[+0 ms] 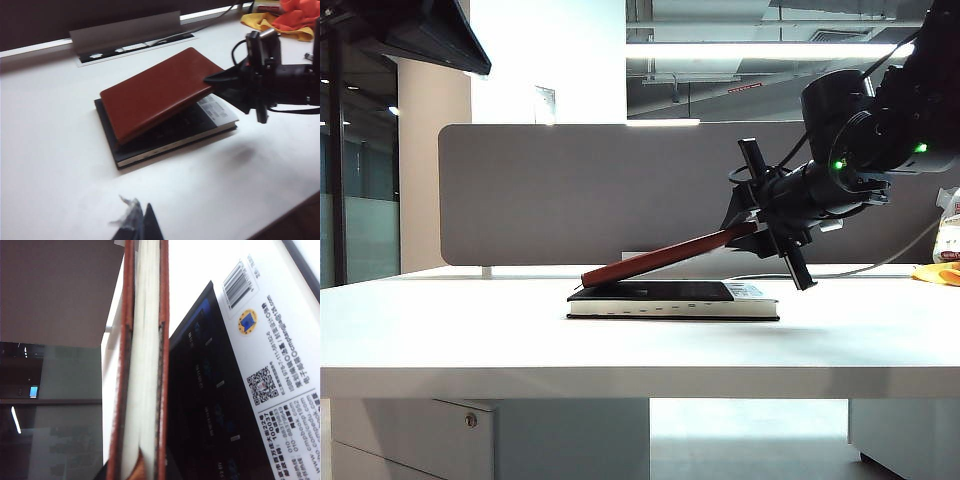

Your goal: Pick up the red book and place it on top of the black book.

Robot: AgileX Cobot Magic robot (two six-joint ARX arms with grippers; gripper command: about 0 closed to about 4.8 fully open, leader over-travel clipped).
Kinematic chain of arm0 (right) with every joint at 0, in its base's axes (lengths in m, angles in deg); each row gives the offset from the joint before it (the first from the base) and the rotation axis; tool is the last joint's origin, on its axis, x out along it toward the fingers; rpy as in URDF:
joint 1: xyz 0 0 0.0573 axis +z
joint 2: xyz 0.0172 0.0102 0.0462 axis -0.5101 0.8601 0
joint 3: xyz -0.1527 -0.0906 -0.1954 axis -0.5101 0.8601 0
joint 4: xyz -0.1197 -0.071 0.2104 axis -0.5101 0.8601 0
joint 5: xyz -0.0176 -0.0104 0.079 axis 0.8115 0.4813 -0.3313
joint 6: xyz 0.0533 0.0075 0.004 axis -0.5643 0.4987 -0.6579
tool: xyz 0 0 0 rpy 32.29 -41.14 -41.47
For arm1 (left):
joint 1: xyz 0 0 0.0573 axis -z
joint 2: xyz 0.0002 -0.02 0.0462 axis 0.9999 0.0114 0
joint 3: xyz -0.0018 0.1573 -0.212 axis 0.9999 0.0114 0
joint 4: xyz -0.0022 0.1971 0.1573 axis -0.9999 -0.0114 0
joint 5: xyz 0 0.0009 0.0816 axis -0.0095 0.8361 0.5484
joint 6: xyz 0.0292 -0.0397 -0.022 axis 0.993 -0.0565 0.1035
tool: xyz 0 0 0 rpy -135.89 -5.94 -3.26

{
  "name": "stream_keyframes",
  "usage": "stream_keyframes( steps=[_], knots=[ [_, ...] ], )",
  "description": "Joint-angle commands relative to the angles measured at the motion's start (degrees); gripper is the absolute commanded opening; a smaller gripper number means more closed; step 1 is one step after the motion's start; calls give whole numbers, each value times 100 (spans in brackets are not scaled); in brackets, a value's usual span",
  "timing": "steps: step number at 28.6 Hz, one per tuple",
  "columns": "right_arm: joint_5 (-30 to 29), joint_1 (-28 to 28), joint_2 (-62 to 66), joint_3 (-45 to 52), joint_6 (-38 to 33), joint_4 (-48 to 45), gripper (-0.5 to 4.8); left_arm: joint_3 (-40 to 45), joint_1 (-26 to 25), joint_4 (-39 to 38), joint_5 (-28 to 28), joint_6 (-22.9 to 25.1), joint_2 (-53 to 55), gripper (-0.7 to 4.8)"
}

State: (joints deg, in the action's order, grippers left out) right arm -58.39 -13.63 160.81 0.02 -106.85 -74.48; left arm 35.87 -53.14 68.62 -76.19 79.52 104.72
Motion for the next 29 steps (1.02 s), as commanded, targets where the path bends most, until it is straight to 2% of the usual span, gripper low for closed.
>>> stream_keyframes(
  steps=[1, 6, 10, 12, 13, 17, 20, 22, 29],
  knots=[
    [0, 0, -33, -39, 44, 26, -9, -9, 13, -4, -50, -15, -9, -6],
    [-15, 0, -35, -39, 44, 101, 1, -9, 13, -50, -50, -15, -9, -6],
    [4, 0, -35, -39, 22, 136, 113, -9, 13, -55, -50, -15, -9, -6],
    [0, 0, -35, -39, 20, 133, 137, -9, 15, -63, -50, -15, -9, -6],
    [-2, 0, -37, -39, 20, 131, 171, -9, 15, -66, -50, -15, -9, -6],
    [-48, 0, -50, -39, 11, 66, 244, -9, 13, -66, -50, -15, -9, -6],
    [-46, 0, -96, -39, -24, 74, 344, -9, 13, -66, -50, -17, -9, -6],
    [-46, 0, -125, -39, -26, 87, 382, -9, 15, -66, -50, -17, -9, -6],
    [-245, 0, -240, -39, -238, 155, 383, -9, 15, -63, -50, -17, -11, -6]
  ],
)
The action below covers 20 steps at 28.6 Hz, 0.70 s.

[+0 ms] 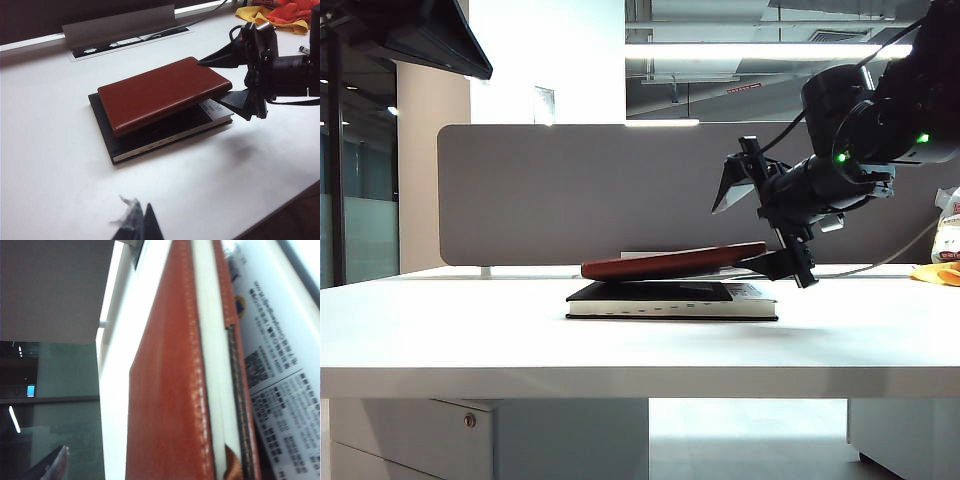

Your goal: Pick up the red book and place it on top of the black book.

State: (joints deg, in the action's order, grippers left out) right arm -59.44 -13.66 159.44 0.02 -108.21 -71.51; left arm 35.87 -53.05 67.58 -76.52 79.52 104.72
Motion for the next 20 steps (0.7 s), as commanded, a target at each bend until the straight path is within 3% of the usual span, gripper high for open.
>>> stream_keyframes(
  steps=[1, 10, 20],
  knots=[
    [-173, 2, -125, -37, -96, -44, 383, -9, 7, 42, -17, -17, -11, -6],
    [-129, 4, -291, -35, -72, 317, 479, -11, 7, 46, -17, -17, -63, -6],
    [-208, 31, -339, -35, 33, 619, 479, -11, 7, 44, -15, -20, -79, -6]
  ],
)
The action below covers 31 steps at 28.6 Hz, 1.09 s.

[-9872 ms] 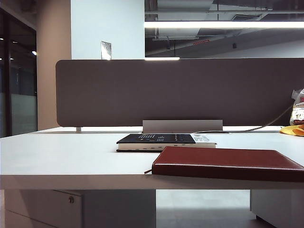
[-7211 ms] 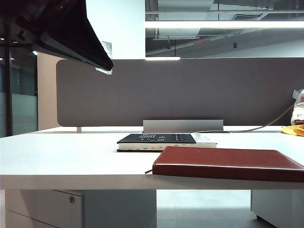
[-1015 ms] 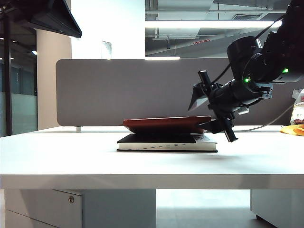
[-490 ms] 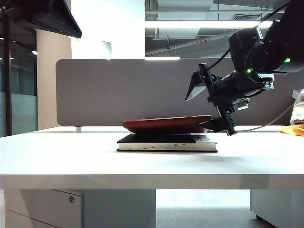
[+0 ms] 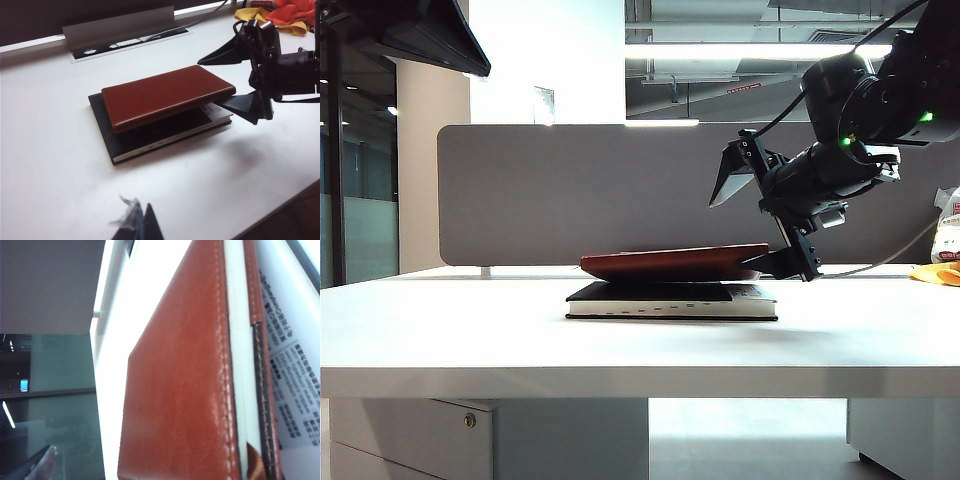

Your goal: Pick up the red book and place it on top of the black book.

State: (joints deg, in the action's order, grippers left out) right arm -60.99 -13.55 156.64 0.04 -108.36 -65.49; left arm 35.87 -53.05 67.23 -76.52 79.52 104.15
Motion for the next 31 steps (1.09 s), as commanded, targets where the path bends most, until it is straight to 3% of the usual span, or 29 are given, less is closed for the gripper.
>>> stream_keyframes(
  steps=[1, 7, 18, 25, 31],
  knots=[
    [-76, 26, -61, -37, 46, 114, 479, -11, 7, 79, -15, -17, -24, -6],
    [-282, 26, -92, -35, 50, 424, 479, -11, 7, 79, -15, -20, -26, -6],
    [-138, 7, -289, -195, 350, 935, 479, -11, 7, 79, -15, -17, -26, -6],
    [57, -92, -245, -686, 970, 1899, 479, -11, 7, 76, -17, -20, -31, -6],
    [66, -103, -249, -699, 1296, 2168, 479, -11, 13, 74, -15, -22, -35, -6]
  ],
)
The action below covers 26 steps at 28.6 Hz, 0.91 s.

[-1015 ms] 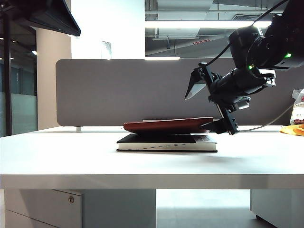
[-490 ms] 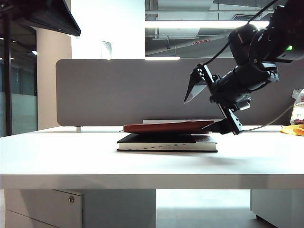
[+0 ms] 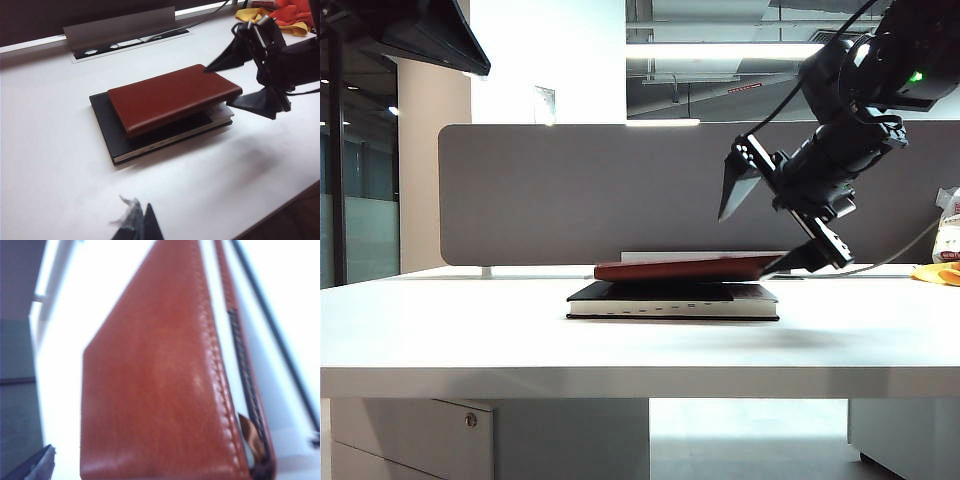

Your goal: Pick up the red book and place it on top of the black book.

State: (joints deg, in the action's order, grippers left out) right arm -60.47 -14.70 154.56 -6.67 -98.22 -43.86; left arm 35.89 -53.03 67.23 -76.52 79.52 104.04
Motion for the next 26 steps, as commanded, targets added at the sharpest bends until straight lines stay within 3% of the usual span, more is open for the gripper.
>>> stream_keyframes(
  steps=[1, 13, 18, 19, 20, 22, 26],
  knots=[
    [13, 13, -42, -28, 367, 17, 479, -13, 9, 74, -15, -22, -24, -6],
    [-326, 7, -81, -39, 1207, 26, 479, -13, 9, 74, -17, -17, -26, -6],
    [-472, -278, -365, -39, 1635, 87, 479, -13, 9, 76, -153, -17, -55, -6],
    [-638, -365, -444, -39, 1733, 118, 385, -15, 9, 79, -227, -17, -55, -6],
    [-833, -450, -546, -39, 1902, 140, 244, -15, 9, 76, -278, -20, -57, -6],
    [-1117, -566, -741, -39, 2243, 245, 16, -15, 13, 76, -275, -20, -63, -6],
    [-1110, -614, -1241, -39, 3053, 522, -6, -59, 9, 109, -271, -20, -175, -6]
  ],
)
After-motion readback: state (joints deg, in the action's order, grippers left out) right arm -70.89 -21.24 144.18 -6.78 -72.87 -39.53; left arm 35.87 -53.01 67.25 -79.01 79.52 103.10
